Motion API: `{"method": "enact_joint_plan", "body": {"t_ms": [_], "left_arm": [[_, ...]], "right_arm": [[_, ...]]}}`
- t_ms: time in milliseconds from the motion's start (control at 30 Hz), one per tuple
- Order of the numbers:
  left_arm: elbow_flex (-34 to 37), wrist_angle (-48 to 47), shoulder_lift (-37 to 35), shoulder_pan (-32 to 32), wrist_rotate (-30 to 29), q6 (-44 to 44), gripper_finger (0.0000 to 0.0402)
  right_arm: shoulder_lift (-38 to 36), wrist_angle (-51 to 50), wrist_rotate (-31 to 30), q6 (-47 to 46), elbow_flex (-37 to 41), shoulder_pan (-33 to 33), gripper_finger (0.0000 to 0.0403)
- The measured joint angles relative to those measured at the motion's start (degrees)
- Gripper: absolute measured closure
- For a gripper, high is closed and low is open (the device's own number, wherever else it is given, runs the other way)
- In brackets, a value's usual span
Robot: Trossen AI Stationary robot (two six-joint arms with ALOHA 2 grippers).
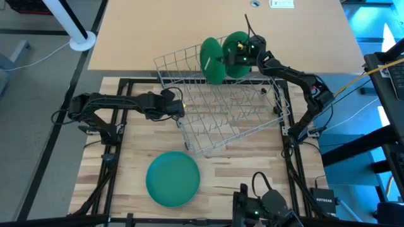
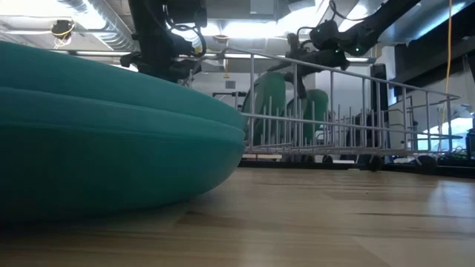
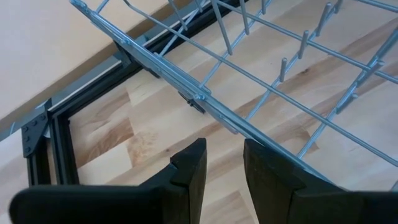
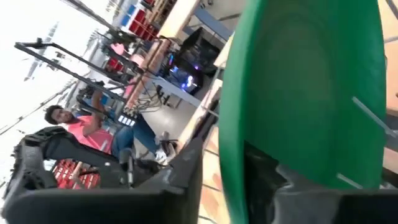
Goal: Sort dishes
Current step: Put the dark green plate in the dish rack
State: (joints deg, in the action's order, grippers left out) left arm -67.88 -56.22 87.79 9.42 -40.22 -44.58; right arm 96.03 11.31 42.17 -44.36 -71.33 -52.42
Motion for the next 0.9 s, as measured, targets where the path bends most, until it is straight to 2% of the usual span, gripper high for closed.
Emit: {"method": "enact_joint_plan", "body": {"t_ms": [133,267,400,667,900], "left_arm": [[0.0,0.1,0.0,0.0,0.1,0.0,0.0302],[0.0,0.0,0.0,0.0,0.1,0.0,0.0302],[0.0,0.0,0.0,0.0,0.1,0.0,0.0302],[0.0,-0.1,0.0,0.0,0.1,0.0,0.0302],[0.0,-0.1,0.0,0.0,0.1,0.0,0.0302]], "right_arm": [[0.0,-1.8,-0.6,-0.1,0.0,0.0,0.0272],[-0.1,-1.1,-0.2,-0.4,-0.1,0.0,0.0253],[-0.1,-1.1,-1.2,-0.4,-0.1,-0.1,0.0254],[-1.9,-1.1,-9.3,-1.8,-0.1,-0.1,0.0255],[-5.6,-2.0,-13.3,-1.7,-0.2,-0.1,0.0256]]}}
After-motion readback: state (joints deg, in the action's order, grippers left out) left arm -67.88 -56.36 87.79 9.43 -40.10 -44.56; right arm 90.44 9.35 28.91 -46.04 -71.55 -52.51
